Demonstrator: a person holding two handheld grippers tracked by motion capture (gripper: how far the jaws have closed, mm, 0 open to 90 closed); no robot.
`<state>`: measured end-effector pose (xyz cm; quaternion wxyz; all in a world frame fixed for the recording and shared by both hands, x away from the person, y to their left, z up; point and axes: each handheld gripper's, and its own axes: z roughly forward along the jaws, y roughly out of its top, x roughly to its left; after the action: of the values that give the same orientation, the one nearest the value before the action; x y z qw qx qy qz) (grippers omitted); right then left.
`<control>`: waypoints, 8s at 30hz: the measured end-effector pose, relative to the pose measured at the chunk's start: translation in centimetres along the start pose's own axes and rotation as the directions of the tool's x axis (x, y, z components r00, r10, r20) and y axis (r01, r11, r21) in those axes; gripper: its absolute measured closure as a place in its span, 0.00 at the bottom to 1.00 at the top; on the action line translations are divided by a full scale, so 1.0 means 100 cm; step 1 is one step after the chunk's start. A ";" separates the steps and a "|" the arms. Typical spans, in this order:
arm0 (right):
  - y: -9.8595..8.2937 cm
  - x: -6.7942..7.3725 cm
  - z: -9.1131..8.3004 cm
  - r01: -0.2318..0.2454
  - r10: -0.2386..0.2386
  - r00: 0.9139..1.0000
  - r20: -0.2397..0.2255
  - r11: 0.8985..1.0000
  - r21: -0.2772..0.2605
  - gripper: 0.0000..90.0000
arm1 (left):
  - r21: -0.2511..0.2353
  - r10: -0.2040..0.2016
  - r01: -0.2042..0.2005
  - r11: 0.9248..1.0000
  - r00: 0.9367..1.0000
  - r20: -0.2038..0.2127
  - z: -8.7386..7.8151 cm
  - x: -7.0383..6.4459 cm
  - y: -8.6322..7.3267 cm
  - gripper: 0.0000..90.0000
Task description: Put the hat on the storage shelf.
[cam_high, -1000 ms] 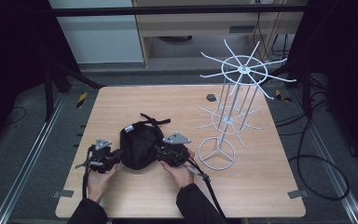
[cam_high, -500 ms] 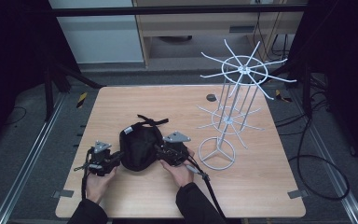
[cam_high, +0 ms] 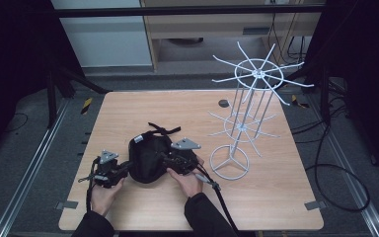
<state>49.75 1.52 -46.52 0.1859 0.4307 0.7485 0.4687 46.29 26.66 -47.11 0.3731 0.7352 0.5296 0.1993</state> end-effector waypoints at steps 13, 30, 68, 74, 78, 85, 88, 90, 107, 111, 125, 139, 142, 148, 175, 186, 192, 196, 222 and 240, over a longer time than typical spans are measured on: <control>-0.013 -0.007 0.009 -0.031 0.015 0.996 0.084 0.982 0.188 0.77 | -0.002 0.009 -0.009 1.000 1.000 -0.010 0.000 -0.004 -0.001 0.88; 0.016 0.013 -0.040 0.123 -0.129 0.991 -0.042 0.985 -0.121 0.91 | 0.015 0.034 -0.034 0.999 0.999 0.000 0.007 -0.009 -0.002 0.90; 0.025 0.011 -0.062 0.320 -0.318 0.947 0.040 0.935 -0.152 0.93 | -0.040 0.020 -0.018 0.999 0.998 0.052 0.002 0.006 0.008 0.70; 0.029 0.014 -0.063 0.347 -0.346 0.938 0.038 0.923 -0.164 0.93 | -0.023 0.047 -0.045 0.999 0.995 0.086 0.016 0.003 0.010 0.84; 0.033 0.017 -0.065 0.375 -0.373 0.927 0.043 0.910 -0.176 0.93 | -0.039 0.033 -0.029 0.999 0.995 0.095 0.019 0.005 0.012 0.87; 0.031 0.029 -0.064 0.458 -0.468 0.883 -0.014 0.869 -0.188 0.93 | -0.044 -0.008 0.012 0.999 0.996 0.088 0.035 0.011 0.015 0.88; 0.027 0.033 -0.063 0.477 -0.489 0.872 -0.023 0.859 -0.189 0.92 | -0.049 0.000 0.005 0.999 0.996 0.092 0.035 0.011 0.015 0.88; 0.022 0.035 -0.062 0.477 -0.493 0.869 -0.044 0.858 -0.191 0.92 | -0.046 -0.001 0.006 0.999 0.996 0.093 0.034 0.011 0.014 0.87; -0.001 0.048 -0.060 0.528 -0.536 0.844 -0.029 0.838 -0.138 0.87 | -0.161 -0.011 0.040 0.986 0.985 0.175 -0.044 0.002 0.004 0.67; -0.004 0.051 -0.059 0.515 -0.525 0.850 -0.043 0.845 -0.145 0.85 | -0.212 0.003 0.047 0.976 0.973 0.229 -0.053 -0.010 0.010 0.62; -0.007 0.055 -0.058 0.500 -0.513 0.856 -0.064 0.853 -0.150 0.82 | -0.250 -0.003 0.088 0.964 0.948 0.319 -0.055 -0.028 0.023 0.46; -0.011 0.053 -0.057 0.479 -0.495 0.864 -0.090 0.864 -0.153 0.82 | -0.218 -0.059 0.143 0.965 0.933 0.354 -0.036 -0.031 0.030 0.39; -0.011 0.053 -0.057 0.475 -0.492 0.866 -0.094 0.866 -0.155 0.82 | -0.220 -0.067 0.156 0.963 0.930 0.362 -0.036 -0.031 0.031 0.38; -0.011 0.054 -0.058 0.473 -0.493 0.863 -0.109 0.865 -0.166 0.83 | -0.219 -0.067 0.150 0.964 0.937 0.344 -0.036 -0.027 0.033 0.36; 0.012 0.024 -0.098 0.295 -0.336 0.919 -0.204 0.933 -0.207 0.52 | -0.212 -0.029 0.107 0.971 0.939 0.344 -0.049 -0.023 0.028 0.91; -0.002 0.023 -0.069 0.234 -0.250 0.930 -0.270 0.968 -0.090 0.60 | -0.252 0.042 0.047 0.966 0.941 0.337 -0.062 -0.026 0.028 0.93; -0.004 0.021 -0.063 0.169 -0.173 0.914 -0.367 0.985 -0.043 0.82 | -0.253 0.044 0.047 0.966 0.939 0.340 -0.062 -0.025 0.028 0.93; -0.004 0.020 -0.062 0.143 -0.141 0.902 -0.407 0.989 -0.026 0.97 | -0.260 0.048 0.047 0.964 0.937 0.347 -0.063 -0.025 0.029 0.93; -0.008 0.088 -0.038 0.425 -0.422 0.854 -0.305 0.903 -0.059 0.95 | -0.087 0.018 -0.005 0.996 0.988 0.152 -0.062 0.020 -0.022 0.79; -0.001 0.079 -0.044 0.278 -0.295 0.902 -0.314 0.955 -0.099 0.75 | -0.065 -0.013 0.015 0.998 0.999 0.032 -0.068 0.036 -0.030 0.55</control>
<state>42.27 5.63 -43.46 0.1376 0.2277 0.8117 0.5200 41.02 32.74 -45.45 0.4067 0.7220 0.5220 0.2021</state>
